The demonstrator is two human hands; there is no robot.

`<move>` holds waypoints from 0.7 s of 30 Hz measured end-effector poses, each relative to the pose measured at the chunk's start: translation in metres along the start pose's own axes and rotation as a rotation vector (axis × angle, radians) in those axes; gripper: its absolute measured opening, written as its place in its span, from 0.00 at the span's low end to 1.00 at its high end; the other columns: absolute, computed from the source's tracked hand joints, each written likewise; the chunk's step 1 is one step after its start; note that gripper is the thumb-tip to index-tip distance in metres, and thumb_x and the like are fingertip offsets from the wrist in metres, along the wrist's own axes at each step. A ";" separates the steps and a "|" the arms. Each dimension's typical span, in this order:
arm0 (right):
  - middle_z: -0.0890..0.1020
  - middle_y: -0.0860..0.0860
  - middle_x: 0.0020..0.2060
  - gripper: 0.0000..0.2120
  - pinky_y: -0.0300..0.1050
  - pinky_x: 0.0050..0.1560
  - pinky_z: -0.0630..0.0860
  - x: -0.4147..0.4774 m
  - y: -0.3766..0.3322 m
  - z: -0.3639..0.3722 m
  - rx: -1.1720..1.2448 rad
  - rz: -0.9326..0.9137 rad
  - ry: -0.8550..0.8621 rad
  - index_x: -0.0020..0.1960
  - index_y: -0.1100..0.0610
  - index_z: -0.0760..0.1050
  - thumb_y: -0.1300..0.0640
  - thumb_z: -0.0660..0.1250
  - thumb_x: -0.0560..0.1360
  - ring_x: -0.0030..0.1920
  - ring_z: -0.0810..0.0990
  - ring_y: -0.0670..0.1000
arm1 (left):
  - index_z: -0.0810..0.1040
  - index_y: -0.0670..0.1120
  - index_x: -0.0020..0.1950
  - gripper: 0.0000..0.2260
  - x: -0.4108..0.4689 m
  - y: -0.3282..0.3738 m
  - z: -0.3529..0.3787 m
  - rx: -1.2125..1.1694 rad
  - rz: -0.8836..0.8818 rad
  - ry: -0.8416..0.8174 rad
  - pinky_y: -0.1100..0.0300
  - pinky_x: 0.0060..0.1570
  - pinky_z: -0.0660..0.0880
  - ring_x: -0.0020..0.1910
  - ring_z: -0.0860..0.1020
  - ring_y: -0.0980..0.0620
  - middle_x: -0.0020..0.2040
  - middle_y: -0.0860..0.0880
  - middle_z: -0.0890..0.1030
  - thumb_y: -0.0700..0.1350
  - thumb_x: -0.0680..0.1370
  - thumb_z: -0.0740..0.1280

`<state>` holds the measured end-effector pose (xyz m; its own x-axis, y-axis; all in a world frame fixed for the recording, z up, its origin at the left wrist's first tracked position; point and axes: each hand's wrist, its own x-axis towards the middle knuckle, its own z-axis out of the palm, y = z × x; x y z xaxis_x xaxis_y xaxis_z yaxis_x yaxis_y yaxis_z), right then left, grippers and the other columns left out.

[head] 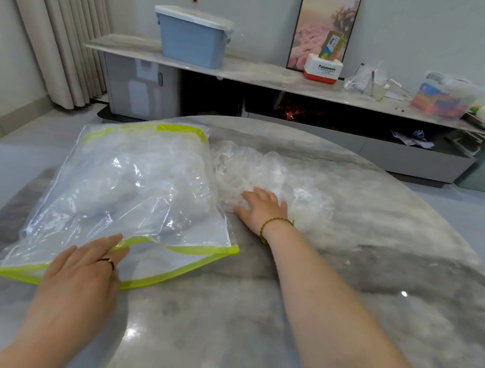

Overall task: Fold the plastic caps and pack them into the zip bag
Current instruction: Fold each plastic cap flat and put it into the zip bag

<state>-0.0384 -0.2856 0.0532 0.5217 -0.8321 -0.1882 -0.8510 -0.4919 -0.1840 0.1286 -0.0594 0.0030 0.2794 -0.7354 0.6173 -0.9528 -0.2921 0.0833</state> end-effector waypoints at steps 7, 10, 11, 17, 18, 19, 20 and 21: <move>0.51 0.48 0.75 0.30 0.45 0.73 0.46 -0.129 0.058 0.011 0.059 -0.058 0.000 0.75 0.48 0.51 0.42 0.58 0.77 0.75 0.47 0.49 | 0.84 0.39 0.40 0.15 0.003 0.016 -0.019 -0.100 -0.164 -0.143 0.37 0.55 0.66 0.55 0.76 0.32 0.54 0.36 0.80 0.25 0.59 0.71; 0.47 0.45 0.75 0.40 0.42 0.72 0.40 -0.183 0.080 0.007 0.140 -0.067 0.016 0.75 0.48 0.45 0.45 0.67 0.73 0.75 0.43 0.47 | 0.83 0.41 0.37 0.10 0.002 0.029 -0.034 -0.124 -0.132 -0.084 0.43 0.59 0.61 0.57 0.73 0.33 0.55 0.36 0.79 0.32 0.62 0.64; 0.47 0.46 0.75 0.40 0.43 0.73 0.40 -0.197 0.090 0.005 0.109 -0.045 0.024 0.75 0.48 0.45 0.46 0.67 0.73 0.75 0.44 0.47 | 0.82 0.41 0.37 0.12 0.002 0.034 -0.041 -0.144 -0.115 -0.058 0.46 0.60 0.60 0.58 0.72 0.34 0.55 0.36 0.78 0.34 0.61 0.61; 0.74 0.49 0.61 0.18 0.40 0.63 0.61 -0.206 0.118 -0.001 -0.095 0.175 0.100 0.67 0.51 0.66 0.57 0.58 0.78 0.61 0.71 0.50 | 0.82 0.43 0.35 0.19 -0.001 0.055 -0.068 -0.237 0.030 0.063 0.72 0.66 0.41 0.55 0.66 0.44 0.49 0.38 0.81 0.43 0.64 0.51; 0.77 0.49 0.56 0.14 0.40 0.61 0.62 -0.204 0.117 -0.003 -0.127 0.192 0.133 0.62 0.51 0.71 0.59 0.57 0.77 0.56 0.73 0.50 | 0.82 0.43 0.34 0.20 -0.003 0.058 -0.070 -0.255 0.056 0.051 0.72 0.66 0.42 0.55 0.66 0.45 0.47 0.39 0.82 0.44 0.64 0.50; 0.78 0.49 0.51 0.13 0.40 0.61 0.63 -0.205 0.116 -0.003 -0.149 0.209 0.171 0.56 0.51 0.74 0.61 0.56 0.76 0.53 0.74 0.51 | 0.82 0.43 0.34 0.20 -0.007 0.061 -0.072 -0.273 0.079 0.039 0.70 0.67 0.46 0.54 0.67 0.46 0.45 0.40 0.82 0.44 0.64 0.50; 0.79 0.50 0.49 0.13 0.41 0.60 0.64 -0.207 0.117 -0.004 -0.130 0.233 0.240 0.52 0.51 0.75 0.63 0.56 0.76 0.51 0.74 0.52 | 0.82 0.43 0.34 0.20 -0.011 0.065 -0.075 -0.293 0.099 0.026 0.66 0.66 0.52 0.53 0.68 0.47 0.44 0.41 0.83 0.44 0.64 0.50; 0.79 0.52 0.49 0.13 0.42 0.59 0.65 -0.210 0.117 -0.004 -0.059 0.278 0.340 0.52 0.53 0.77 0.64 0.56 0.76 0.52 0.74 0.53 | 0.82 0.43 0.34 0.19 -0.014 0.068 -0.077 -0.310 0.120 0.023 0.62 0.61 0.57 0.52 0.68 0.47 0.43 0.42 0.83 0.44 0.65 0.51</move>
<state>-0.2481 -0.1695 0.0752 0.2313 -0.9669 0.1076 -0.9633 -0.2431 -0.1137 0.0502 -0.0215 0.0605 0.1632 -0.7386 0.6541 -0.9707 -0.0015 0.2404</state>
